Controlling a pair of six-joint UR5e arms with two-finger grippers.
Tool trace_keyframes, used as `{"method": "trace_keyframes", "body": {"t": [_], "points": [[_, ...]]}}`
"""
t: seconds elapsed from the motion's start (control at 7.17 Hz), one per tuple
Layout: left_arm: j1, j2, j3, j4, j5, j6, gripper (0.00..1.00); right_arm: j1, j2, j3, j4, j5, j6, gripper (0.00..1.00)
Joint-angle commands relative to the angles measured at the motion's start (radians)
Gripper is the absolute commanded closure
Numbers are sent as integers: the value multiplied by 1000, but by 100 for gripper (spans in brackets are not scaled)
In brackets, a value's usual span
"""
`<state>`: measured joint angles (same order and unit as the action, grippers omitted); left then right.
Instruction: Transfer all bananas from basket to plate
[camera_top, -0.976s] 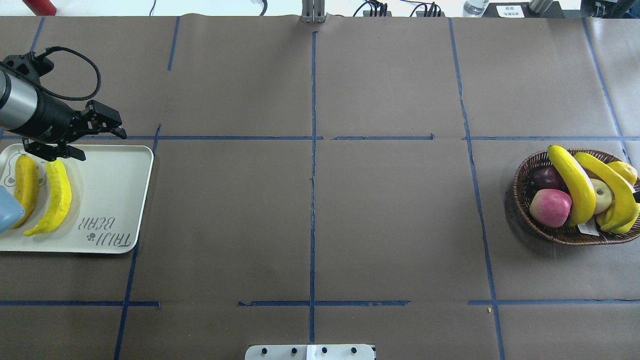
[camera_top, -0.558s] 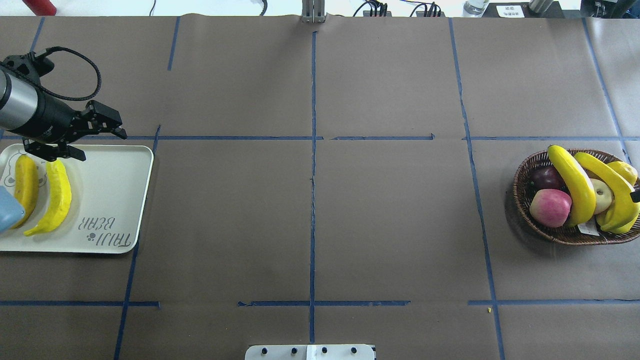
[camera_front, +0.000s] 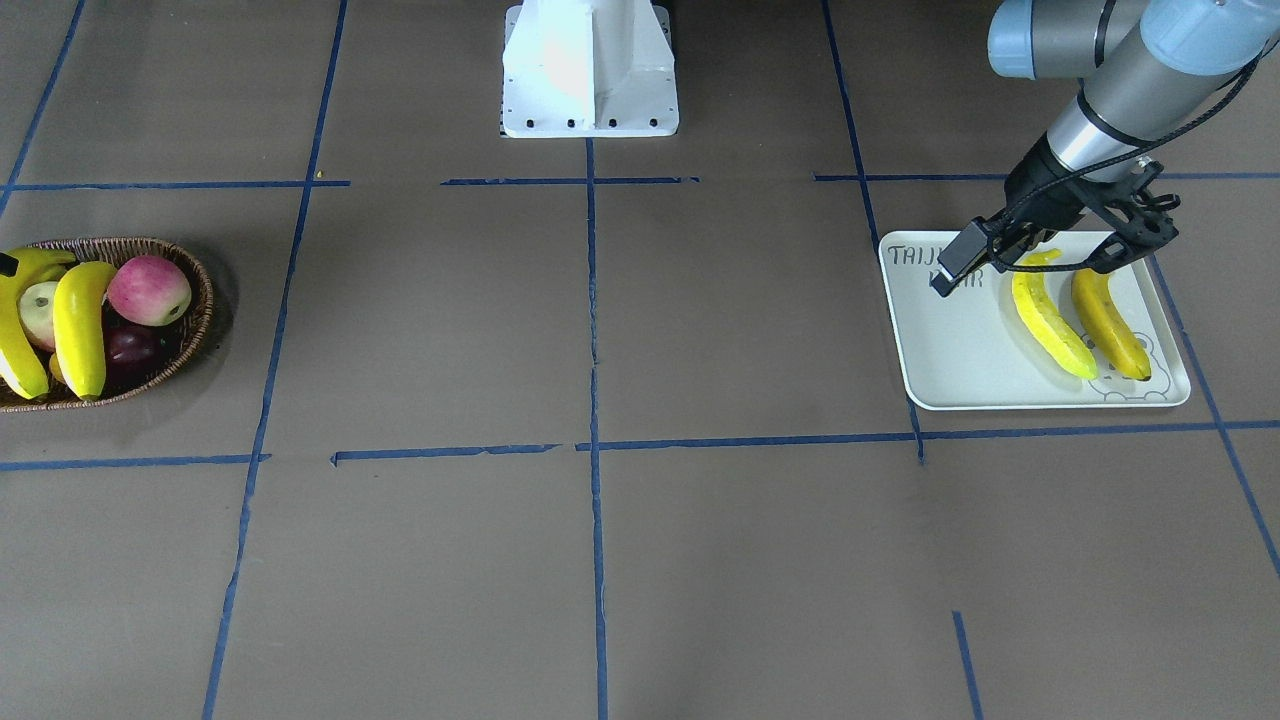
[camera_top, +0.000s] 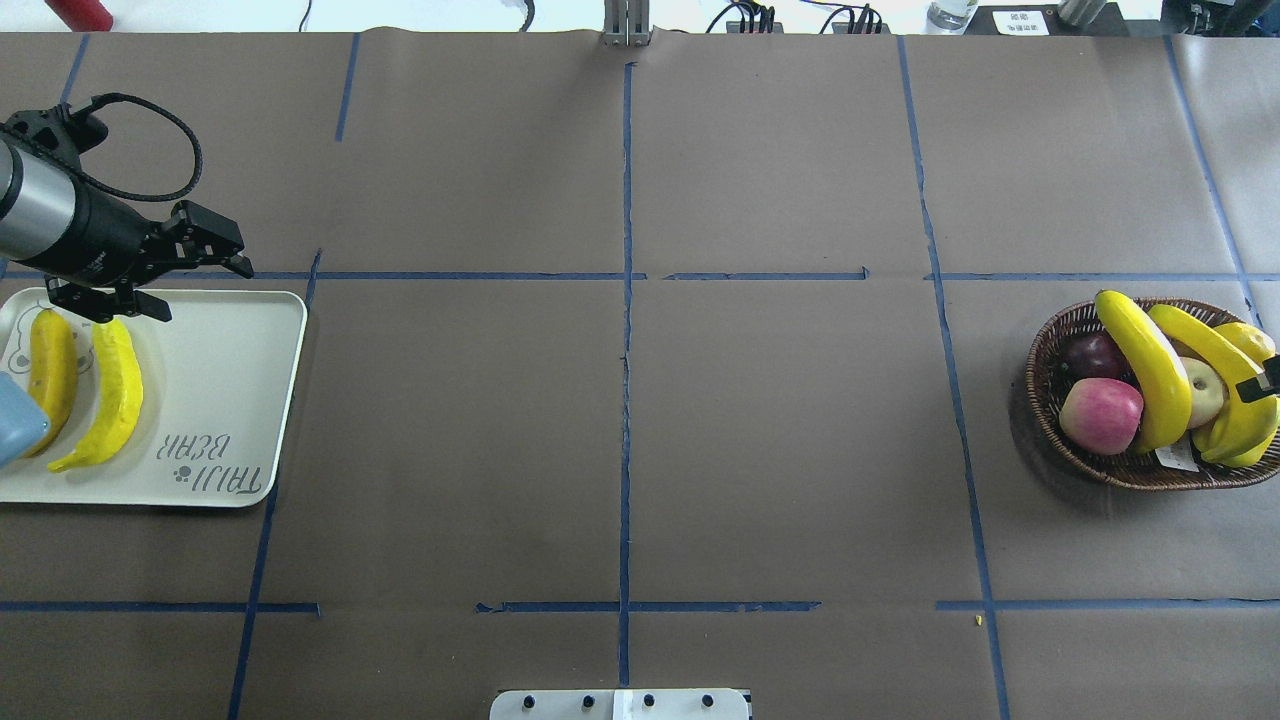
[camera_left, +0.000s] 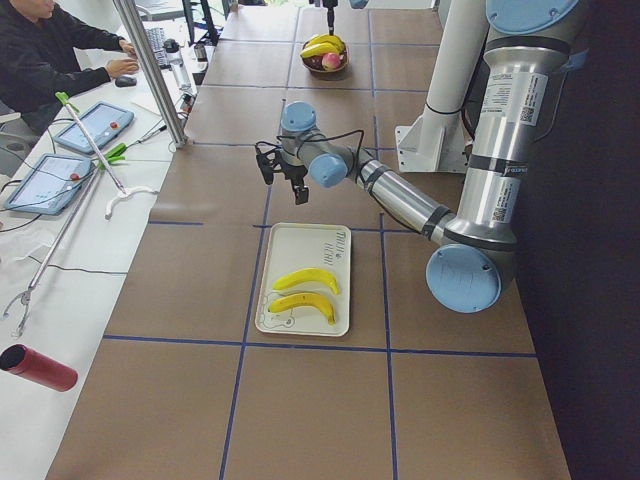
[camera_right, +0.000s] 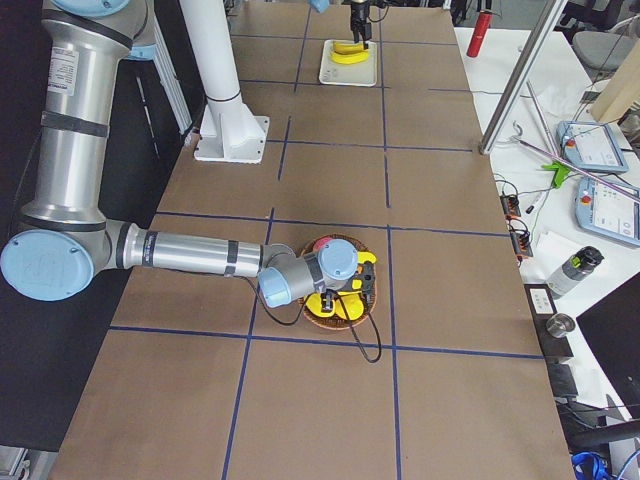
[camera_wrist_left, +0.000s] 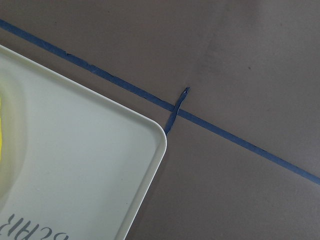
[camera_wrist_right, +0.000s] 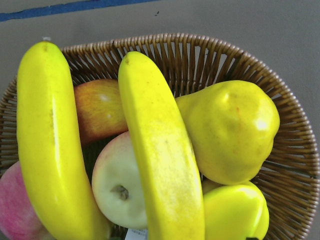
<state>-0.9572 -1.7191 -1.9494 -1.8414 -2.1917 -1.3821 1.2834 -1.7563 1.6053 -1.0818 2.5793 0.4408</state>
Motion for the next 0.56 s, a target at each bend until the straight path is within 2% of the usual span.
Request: {"method": "trace_keyframes", "body": {"t": [0.0,0.28,0.42], "points": [[0,1,1,1,1,0,1,-1,4,1,10,-1,7,65],[0,3,3,1,4,0,1,0,3,22,11,1,7,96],[0,1,3,1,4,0,1,2,1,62,10,1,10,99]]}}
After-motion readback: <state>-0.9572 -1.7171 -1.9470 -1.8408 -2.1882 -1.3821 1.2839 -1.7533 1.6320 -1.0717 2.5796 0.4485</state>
